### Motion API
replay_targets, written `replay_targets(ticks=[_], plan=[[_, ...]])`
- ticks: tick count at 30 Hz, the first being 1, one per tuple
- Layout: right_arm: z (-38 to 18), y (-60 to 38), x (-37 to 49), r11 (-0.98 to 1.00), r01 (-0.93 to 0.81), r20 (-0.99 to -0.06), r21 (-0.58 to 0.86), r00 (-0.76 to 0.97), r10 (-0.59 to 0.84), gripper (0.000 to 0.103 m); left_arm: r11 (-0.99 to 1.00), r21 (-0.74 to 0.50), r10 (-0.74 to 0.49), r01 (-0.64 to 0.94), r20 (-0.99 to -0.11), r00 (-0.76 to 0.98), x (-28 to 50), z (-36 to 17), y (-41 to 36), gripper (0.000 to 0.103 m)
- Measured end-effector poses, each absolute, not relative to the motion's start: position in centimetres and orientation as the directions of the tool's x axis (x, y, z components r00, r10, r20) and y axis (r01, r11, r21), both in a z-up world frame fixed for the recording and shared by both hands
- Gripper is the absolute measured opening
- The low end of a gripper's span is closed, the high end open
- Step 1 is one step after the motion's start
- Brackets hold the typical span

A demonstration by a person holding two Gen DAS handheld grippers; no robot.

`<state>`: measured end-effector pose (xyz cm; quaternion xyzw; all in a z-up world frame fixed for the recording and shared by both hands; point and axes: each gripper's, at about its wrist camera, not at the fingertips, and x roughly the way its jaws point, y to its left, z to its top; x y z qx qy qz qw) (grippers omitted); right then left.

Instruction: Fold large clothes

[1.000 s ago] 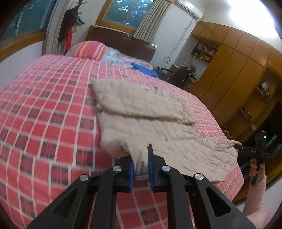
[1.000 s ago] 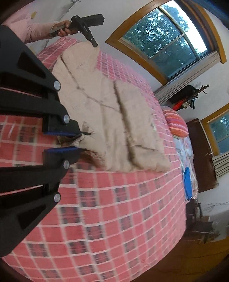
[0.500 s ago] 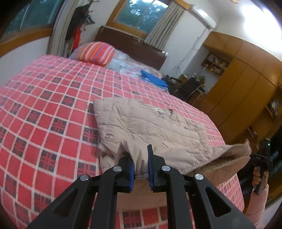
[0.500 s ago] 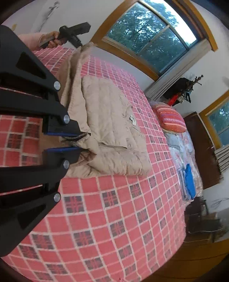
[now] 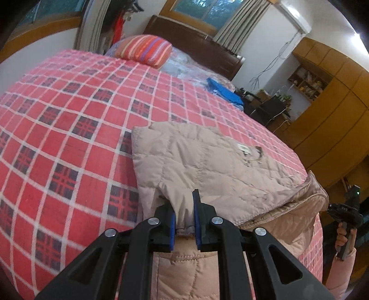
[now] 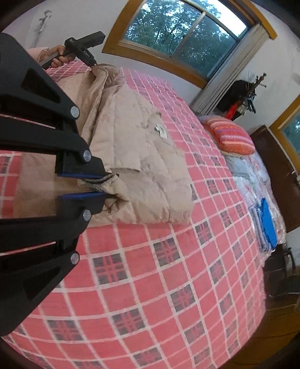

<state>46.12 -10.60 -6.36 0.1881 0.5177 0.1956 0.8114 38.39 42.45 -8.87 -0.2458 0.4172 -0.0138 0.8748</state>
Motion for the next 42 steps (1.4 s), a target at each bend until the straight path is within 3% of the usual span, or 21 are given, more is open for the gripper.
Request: replay_targets(ticks=[4,8,12,13,14,15,17,21,26,34,37,39,41,42], plan=[[-8.3,-10.6,47.9,0.851,-0.094,-0.779,0.516,0.361,0.513,0.009,0.873,-0.446,-0.237,-0.197,-0.741,0.629,39.9,-10.4,42.6,0.013],[-9.1,-10.9,48.3,0.843,-0.082,-0.777,0.532,0.348,0.525,0.016,0.870,-0.455,-0.255,-0.191,-0.745,0.617,40.1,-10.5,42.6,0.020],[-8.5,-11.6,47.5,0.833,-0.091,-0.764,0.546,0.353,0.540,0.026,0.818,-0.550,-0.335,-0.170,-0.696,0.635,39.2,-9.8,43.6,0.040],[-8.0,-11.8,47.3,0.846,-0.085,-0.771,0.527,0.371,0.517,0.046,0.808,-0.564,-0.344,-0.168,-0.685,0.643,38.9,-9.6,43.7,0.049],[-7.7,-12.1,47.2,0.859,-0.079,-0.778,0.505,0.390,0.493,0.075,0.802,-0.574,-0.346,-0.166,-0.673,0.654,38.4,-9.2,44.0,0.059],[-7.2,-12.4,46.8,0.873,-0.075,-0.781,0.482,0.416,0.467,0.075,0.805,-0.571,-0.339,-0.163,-0.666,0.664,37.8,-8.8,44.1,0.062],[-6.6,-13.0,46.2,0.872,-0.091,-0.774,0.480,0.425,0.470,0.063,0.820,-0.551,-0.315,-0.157,-0.663,0.679,36.9,-8.0,44.2,0.065],[-6.1,-13.6,44.8,0.869,-0.105,-0.769,0.483,0.424,0.478,0.063,0.853,-0.504,-0.276,-0.132,-0.652,0.706,35.2,-6.8,44.6,0.071],[-7.4,-12.2,44.7,0.877,-0.125,-0.789,0.463,0.392,0.473,0.063,0.886,-0.426,-0.196,-0.180,-0.699,0.688,35.7,-7.9,45.3,0.074],[-9.1,-9.0,46.2,0.889,-0.144,-0.815,0.434,0.358,0.456,0.060,0.886,-0.430,-0.232,-0.176,-0.737,0.634,38.6,-10.1,44.3,0.074],[-9.4,-7.8,46.3,0.908,-0.156,-0.836,0.389,0.353,0.419,0.043,0.882,-0.447,-0.266,-0.150,-0.734,0.625,38.9,-10.4,42.8,0.072],[-9.3,-7.5,45.9,0.917,-0.175,-0.841,0.358,0.366,0.398,0.033,0.910,-0.392,-0.232,-0.133,-0.750,0.620,38.6,-10.2,41.4,0.061],[-9.0,-7.7,45.4,0.918,-0.189,-0.838,0.348,0.377,0.395,0.016,0.935,-0.322,-0.166,-0.151,-0.771,0.615,38.3,-10.1,40.5,0.029],[-8.7,-7.8,45.0,0.915,-0.201,-0.831,0.350,0.385,0.402,0.014,0.938,-0.313,-0.157,-0.148,-0.766,0.623,37.8,-9.9,40.3,0.021]])
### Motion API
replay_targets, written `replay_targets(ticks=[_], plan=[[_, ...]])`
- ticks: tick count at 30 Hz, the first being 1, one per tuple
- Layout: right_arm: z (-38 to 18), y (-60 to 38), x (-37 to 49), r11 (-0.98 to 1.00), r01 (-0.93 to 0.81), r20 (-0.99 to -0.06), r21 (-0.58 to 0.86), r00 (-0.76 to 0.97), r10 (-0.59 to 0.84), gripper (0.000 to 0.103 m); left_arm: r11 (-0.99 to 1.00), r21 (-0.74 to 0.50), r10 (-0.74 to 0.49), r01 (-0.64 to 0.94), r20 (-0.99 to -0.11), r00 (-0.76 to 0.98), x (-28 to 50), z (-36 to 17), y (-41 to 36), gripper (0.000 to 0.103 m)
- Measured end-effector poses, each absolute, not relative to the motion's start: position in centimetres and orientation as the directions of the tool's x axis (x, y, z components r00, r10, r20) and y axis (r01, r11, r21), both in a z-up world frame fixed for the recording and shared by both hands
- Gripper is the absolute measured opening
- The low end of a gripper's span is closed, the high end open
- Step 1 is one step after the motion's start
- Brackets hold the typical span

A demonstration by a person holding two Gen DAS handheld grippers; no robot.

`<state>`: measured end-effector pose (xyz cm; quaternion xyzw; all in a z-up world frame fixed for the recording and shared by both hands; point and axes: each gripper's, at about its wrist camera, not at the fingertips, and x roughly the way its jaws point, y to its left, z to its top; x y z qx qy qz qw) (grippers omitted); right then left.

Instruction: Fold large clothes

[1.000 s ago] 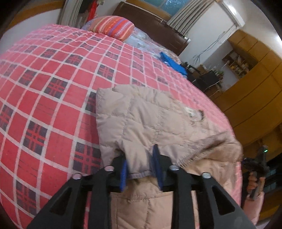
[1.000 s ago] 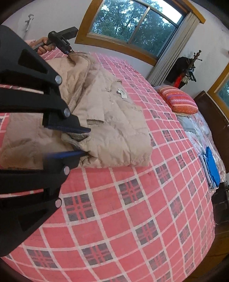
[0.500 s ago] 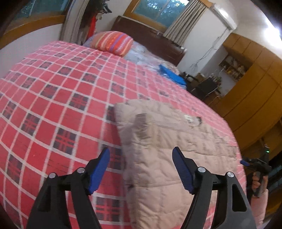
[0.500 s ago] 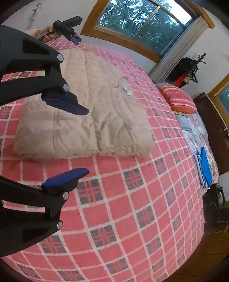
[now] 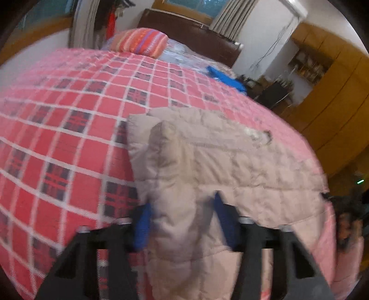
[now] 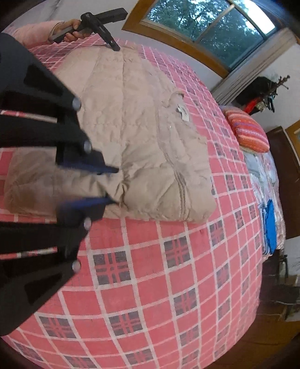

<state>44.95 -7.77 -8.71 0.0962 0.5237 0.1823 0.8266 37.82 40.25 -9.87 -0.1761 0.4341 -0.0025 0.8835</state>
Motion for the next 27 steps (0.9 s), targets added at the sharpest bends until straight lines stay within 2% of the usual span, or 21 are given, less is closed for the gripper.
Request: replay_targets(ticks=[2,5,12,19,23,27], plan=[[-8.0,-7.9,44.1,0.912,-0.222,-0.818,0.346,0.405,0.409,0.010,0.923,-0.359,-0.189,-0.141,-0.741,0.645,36.8,-9.3,40.5,0.011],[-6.7,-8.1,42.2,0.903,-0.259,-0.796,0.344,0.430,0.426,0.009,0.898,-0.427,-0.245,-0.106,-0.687,0.684,34.7,-8.1,40.8,0.008],[-2.8,-8.8,39.0,0.884,-0.312,-0.738,0.348,0.490,0.463,0.007,0.908,-0.417,-0.223,-0.044,-0.569,0.792,30.7,-4.0,39.4,0.005],[2.3,-9.0,41.1,0.886,-0.302,-0.678,0.353,0.570,0.464,0.007,0.920,-0.390,-0.166,-0.029,-0.455,0.875,33.4,1.1,39.4,0.005],[3.2,-8.2,44.9,0.899,-0.270,-0.680,0.345,0.588,0.438,0.007,0.930,-0.364,-0.122,-0.059,-0.453,0.883,37.0,1.8,39.9,0.005],[1.7,-7.5,48.2,0.902,-0.240,-0.708,0.359,0.560,0.431,0.007,0.926,-0.363,-0.111,-0.101,-0.519,0.848,41.1,-0.1,40.7,0.005]])
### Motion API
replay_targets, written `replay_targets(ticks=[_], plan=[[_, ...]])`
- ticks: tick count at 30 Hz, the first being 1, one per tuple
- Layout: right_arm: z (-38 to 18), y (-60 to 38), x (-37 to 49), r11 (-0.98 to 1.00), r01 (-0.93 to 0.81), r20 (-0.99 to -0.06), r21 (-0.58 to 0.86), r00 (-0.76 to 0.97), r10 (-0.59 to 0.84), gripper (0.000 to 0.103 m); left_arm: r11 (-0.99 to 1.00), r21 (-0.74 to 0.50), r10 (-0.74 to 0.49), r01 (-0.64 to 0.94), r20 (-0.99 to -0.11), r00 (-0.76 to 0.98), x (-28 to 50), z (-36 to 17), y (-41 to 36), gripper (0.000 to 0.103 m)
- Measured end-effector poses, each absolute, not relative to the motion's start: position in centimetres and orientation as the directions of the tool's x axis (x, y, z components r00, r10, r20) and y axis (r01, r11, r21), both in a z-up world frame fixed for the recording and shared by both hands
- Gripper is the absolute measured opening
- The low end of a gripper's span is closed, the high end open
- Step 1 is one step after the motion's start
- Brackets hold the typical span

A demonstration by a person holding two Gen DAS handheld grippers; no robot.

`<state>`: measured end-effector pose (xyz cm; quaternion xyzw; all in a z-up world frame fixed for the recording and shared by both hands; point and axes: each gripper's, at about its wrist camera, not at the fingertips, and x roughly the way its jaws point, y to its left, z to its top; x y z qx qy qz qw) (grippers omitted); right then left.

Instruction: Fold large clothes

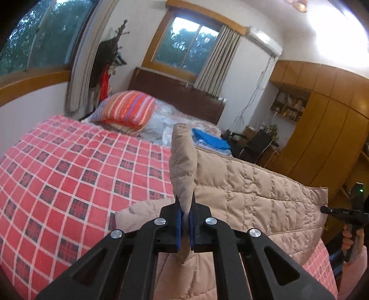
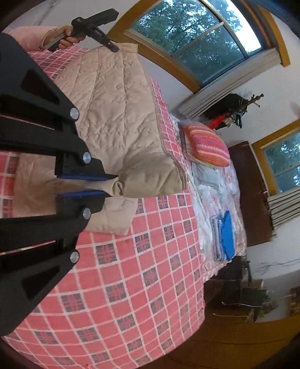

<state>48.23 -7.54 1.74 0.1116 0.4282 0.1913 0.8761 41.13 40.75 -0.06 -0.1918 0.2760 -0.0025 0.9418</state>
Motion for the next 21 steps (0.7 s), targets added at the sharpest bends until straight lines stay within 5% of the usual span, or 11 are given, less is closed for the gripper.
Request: replay_targets(ticks=[9,21], plan=[[-5.3,-5.6,54.3,0.928,-0.145,-0.803,0.343,0.468,0.370,0.007,0.920,-0.331,-0.092,-0.209,-0.702,0.706,46.8,-7.3,41.7,0.005],[-11.2,-5.3,56.3,0.939,-0.076,-0.857,0.335,0.390,0.337,0.007,0.916,-0.314,-0.096,-0.250,-0.776,0.624,48.9,-11.8,42.1,0.006]])
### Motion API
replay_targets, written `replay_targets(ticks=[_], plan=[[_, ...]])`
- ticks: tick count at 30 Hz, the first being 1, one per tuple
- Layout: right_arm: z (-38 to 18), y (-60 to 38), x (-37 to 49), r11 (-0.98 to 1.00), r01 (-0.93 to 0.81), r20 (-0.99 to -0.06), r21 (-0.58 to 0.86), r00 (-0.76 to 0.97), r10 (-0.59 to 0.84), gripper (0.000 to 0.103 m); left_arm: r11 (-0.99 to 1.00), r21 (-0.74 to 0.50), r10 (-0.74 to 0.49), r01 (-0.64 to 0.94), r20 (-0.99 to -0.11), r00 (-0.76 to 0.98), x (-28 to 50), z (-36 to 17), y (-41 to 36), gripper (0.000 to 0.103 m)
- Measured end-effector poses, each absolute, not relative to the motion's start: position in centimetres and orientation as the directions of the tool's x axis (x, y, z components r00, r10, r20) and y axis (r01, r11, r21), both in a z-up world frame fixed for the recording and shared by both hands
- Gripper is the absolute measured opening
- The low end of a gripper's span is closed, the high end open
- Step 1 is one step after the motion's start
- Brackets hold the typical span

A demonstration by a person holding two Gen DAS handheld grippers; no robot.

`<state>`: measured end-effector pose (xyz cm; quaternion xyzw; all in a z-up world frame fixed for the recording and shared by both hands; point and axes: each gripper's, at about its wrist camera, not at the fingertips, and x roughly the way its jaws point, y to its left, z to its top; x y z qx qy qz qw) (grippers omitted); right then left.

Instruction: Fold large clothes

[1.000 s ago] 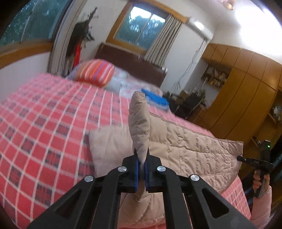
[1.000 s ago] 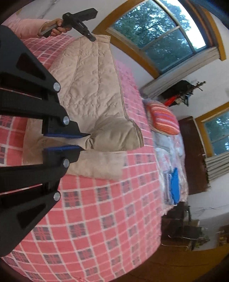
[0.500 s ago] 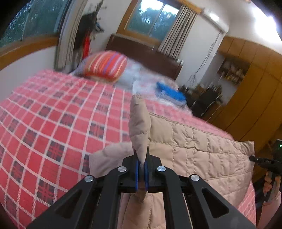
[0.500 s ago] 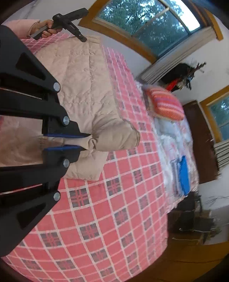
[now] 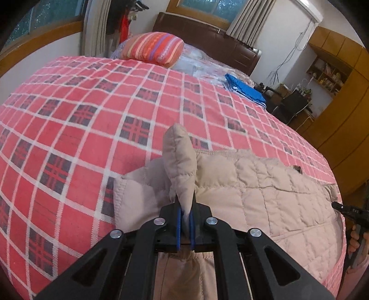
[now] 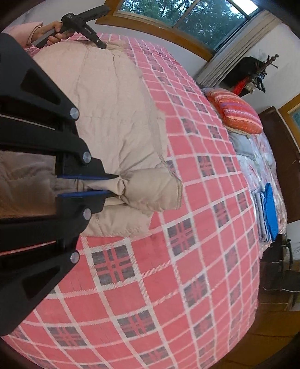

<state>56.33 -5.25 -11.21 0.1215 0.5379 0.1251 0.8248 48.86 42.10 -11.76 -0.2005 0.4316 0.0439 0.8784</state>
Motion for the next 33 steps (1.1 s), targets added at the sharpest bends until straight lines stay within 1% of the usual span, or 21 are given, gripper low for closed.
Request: replay_targets(ticks=[2,4,5,6,7,8,9,10,11,14,16,19,24,28,30,31,33], plan=[[-11.4,-5.1,56.3,0.942,-0.080,-0.861,0.327,0.387,0.331,0.009,0.915,-0.314,-0.096,-0.254,-0.779,0.619,48.8,-11.8,42.1,0.009],[-11.1,-5.3,56.1,0.941,-0.080,-0.858,0.328,0.391,0.332,0.014,0.912,-0.310,-0.087,-0.268,-0.786,0.612,48.7,-11.6,42.3,0.017],[-10.8,-5.5,55.9,0.940,-0.078,-0.855,0.333,0.395,0.336,0.019,0.908,-0.319,-0.095,-0.270,-0.786,0.611,48.4,-11.3,42.5,0.024],[-10.4,-5.7,55.7,0.936,-0.081,-0.851,0.342,0.397,0.344,0.025,0.903,-0.337,-0.111,-0.268,-0.783,0.612,48.1,-10.9,42.8,0.028],[-10.0,-5.9,55.5,0.933,-0.085,-0.846,0.348,0.401,0.352,0.039,0.896,-0.358,-0.129,-0.263,-0.776,0.618,47.8,-10.4,43.0,0.038],[-9.2,-6.1,55.0,0.934,-0.090,-0.841,0.346,0.411,0.351,0.044,0.889,-0.379,-0.146,-0.256,-0.766,0.627,47.2,-9.9,43.2,0.047],[-8.5,-6.4,54.4,0.935,-0.100,-0.837,0.339,0.421,0.349,0.044,0.884,-0.398,-0.160,-0.245,-0.750,0.641,46.2,-9.0,43.5,0.050],[-7.7,-6.7,53.6,0.934,-0.118,-0.829,0.338,0.432,0.355,0.044,0.885,-0.400,-0.160,-0.239,-0.743,0.649,45.7,-8.4,43.5,0.054],[-7.2,-6.9,52.9,0.931,-0.132,-0.822,0.339,0.440,0.362,0.044,0.893,-0.390,-0.155,-0.226,-0.737,0.658,44.5,-7.5,43.4,0.062],[-5.7,-7.7,49.7,0.928,-0.176,-0.809,0.327,0.455,0.372,0.044,0.924,-0.345,-0.152,-0.165,-0.728,0.668,41.1,-5.9,42.3,0.072],[-5.5,-7.9,47.7,0.924,-0.204,-0.805,0.323,0.453,0.382,0.044,0.940,-0.313,-0.146,-0.138,-0.732,0.666,38.9,-5.7,41.4,0.074],[-6.5,-8.1,44.6,0.919,-0.233,-0.818,0.319,0.423,0.391,0.044,0.948,-0.299,-0.158,-0.110,-0.742,0.652,36.2,-6.7,40.3,0.074],[-9.1,-8.5,41.9,0.911,-0.227,-0.829,0.345,0.382,0.409,0.044,0.931,-0.337,-0.176,-0.140,-0.751,0.636,34.1,-8.9,39.9,0.073],[-10.3,-8.6,41.5,0.895,-0.218,-0.822,0.389,0.356,0.444,0.037,0.919,-0.362,-0.188,-0.159,-0.754,0.629,34.1,-9.9,40.0,0.072],[-10.7,-8.3,41.3,0.888,-0.220,-0.819,0.404,0.345,0.459,0.037,0.913,-0.353,-0.158,-0.205,-0.768,0.620,34.0,-10.4,40.2,0.072],[-10.7,-8.2,41.2,0.888,-0.222,-0.819,0.403,0.345,0.458,0.037,0.903,-0.367,-0.158,-0.223,-0.767,0.622,34.0,-10.6,40.5,0.072],[-10.6,-8.1,41.3,0.889,-0.232,-0.820,0.395,0.347,0.455,0.032,0.893,-0.383,-0.162,-0.237,-0.765,0.624,34.0,-10.8,40.8,0.072]])
